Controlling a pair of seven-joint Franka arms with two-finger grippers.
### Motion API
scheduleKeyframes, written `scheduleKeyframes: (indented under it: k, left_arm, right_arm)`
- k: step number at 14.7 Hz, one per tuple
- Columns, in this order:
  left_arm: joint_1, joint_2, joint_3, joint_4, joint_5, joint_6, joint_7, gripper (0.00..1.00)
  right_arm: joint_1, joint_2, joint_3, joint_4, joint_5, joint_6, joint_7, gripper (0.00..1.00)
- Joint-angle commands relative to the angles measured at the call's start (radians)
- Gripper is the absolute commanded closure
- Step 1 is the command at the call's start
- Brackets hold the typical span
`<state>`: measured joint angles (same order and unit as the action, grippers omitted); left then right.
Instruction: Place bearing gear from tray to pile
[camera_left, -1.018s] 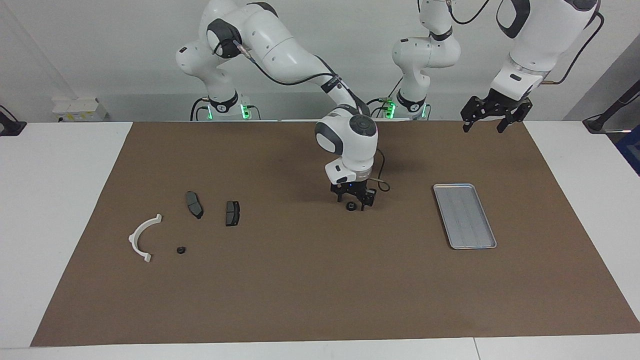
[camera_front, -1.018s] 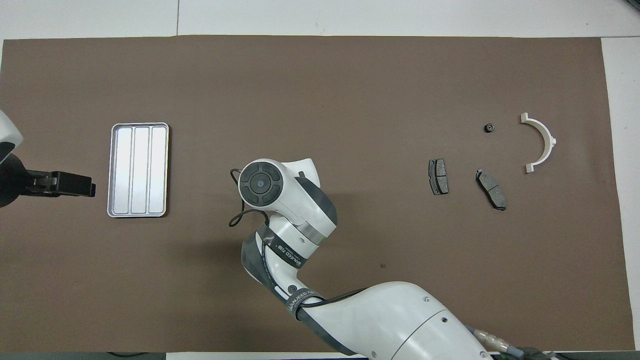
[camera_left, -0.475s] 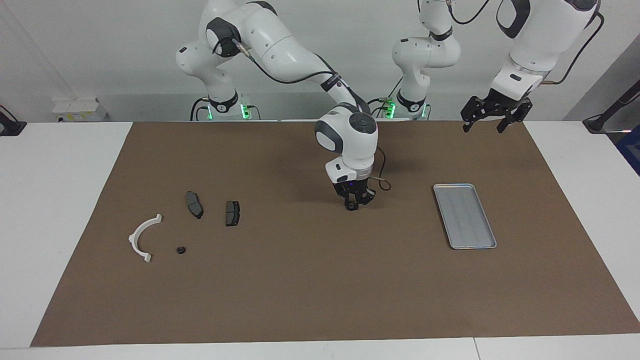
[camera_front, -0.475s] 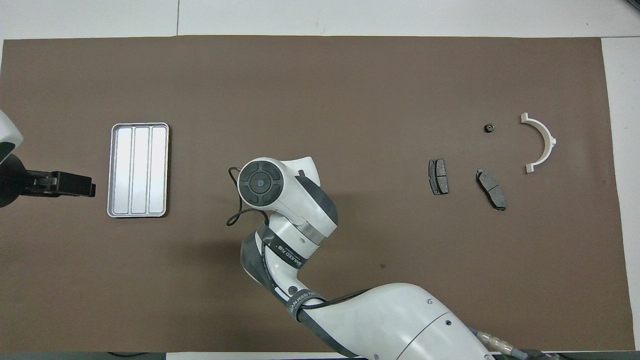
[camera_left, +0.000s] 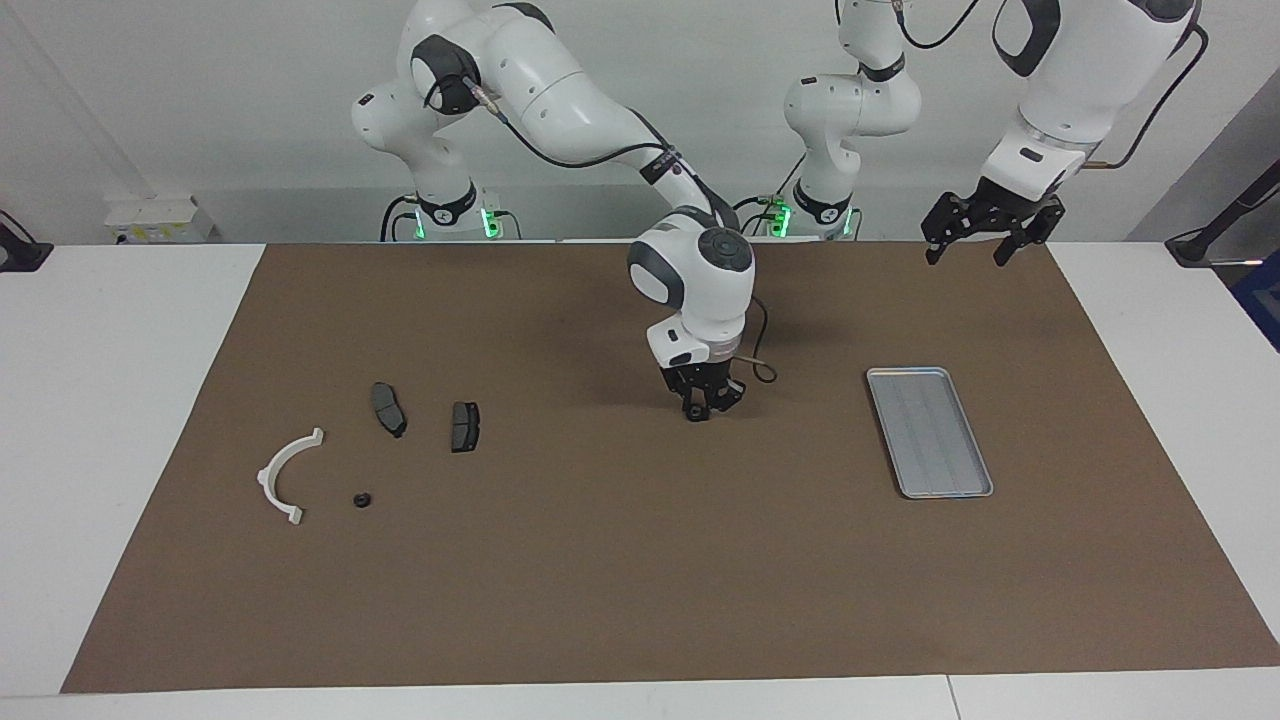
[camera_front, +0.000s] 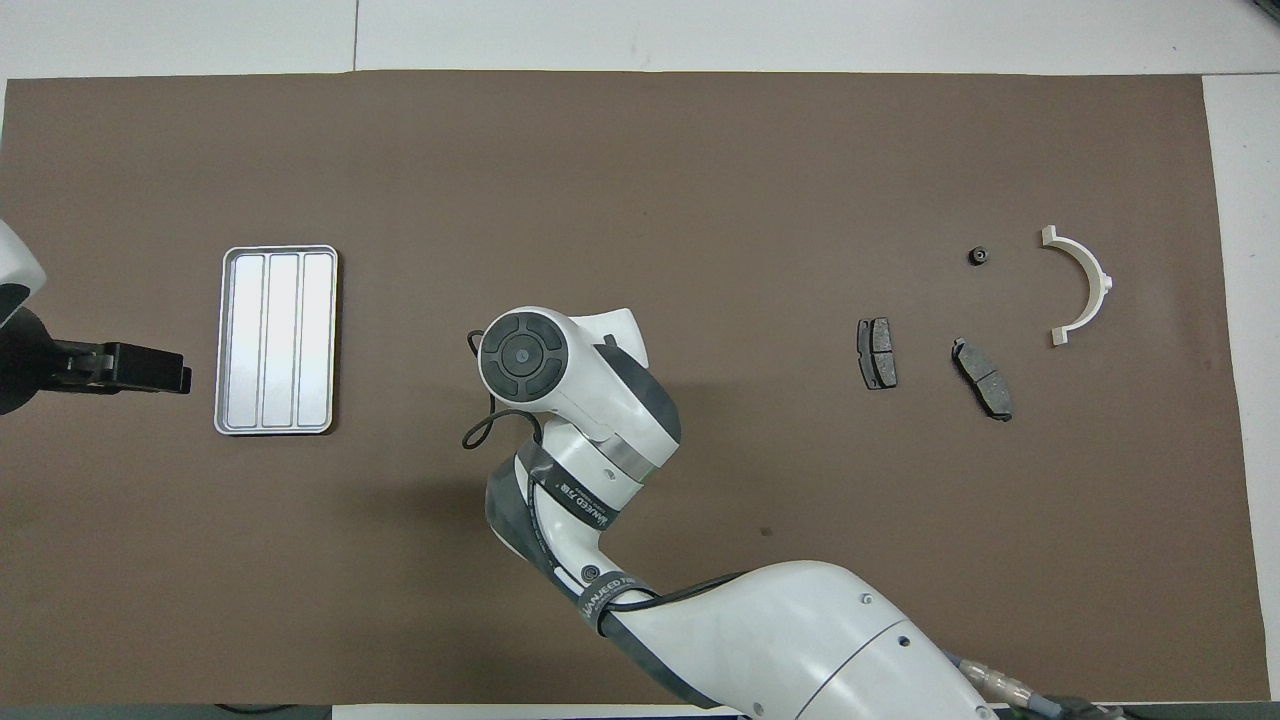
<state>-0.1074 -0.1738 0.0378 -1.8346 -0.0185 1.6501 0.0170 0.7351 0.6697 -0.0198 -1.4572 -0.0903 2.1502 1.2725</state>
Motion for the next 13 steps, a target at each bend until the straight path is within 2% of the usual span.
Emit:
scheduleKeyframes:
  k: [1, 3, 7, 11, 13]
  left_arm:
    - [0.003, -0.003, 0.001, 0.003, -0.014, -0.007, 0.009, 0.00]
    - [0.003, -0.003, 0.001, 0.003, -0.014, -0.006, 0.009, 0.00]
    - [0.003, -0.003, 0.001, 0.003, -0.014, -0.006, 0.009, 0.00]
    - [0.003, -0.003, 0.001, 0.003, -0.014, -0.006, 0.009, 0.00]
    - [0.003, -0.003, 0.001, 0.003, -0.014, -0.006, 0.009, 0.00]
  right_arm:
    - [-0.068, -0.013, 0.008, 0.058, -0.020, -0.090, -0.092, 1.00]
    - [-0.133, -0.057, 0.009, 0.063, -0.016, -0.118, -0.210, 1.00]
    - [-0.291, -0.136, 0.012, 0.049, -0.002, -0.203, -0.580, 1.00]
    - [-0.416, -0.160, 0.012, 0.037, 0.000, -0.230, -0.827, 1.00]
    - [-0.488, -0.163, 0.015, 0.000, 0.010, -0.201, -0.944, 1.00]
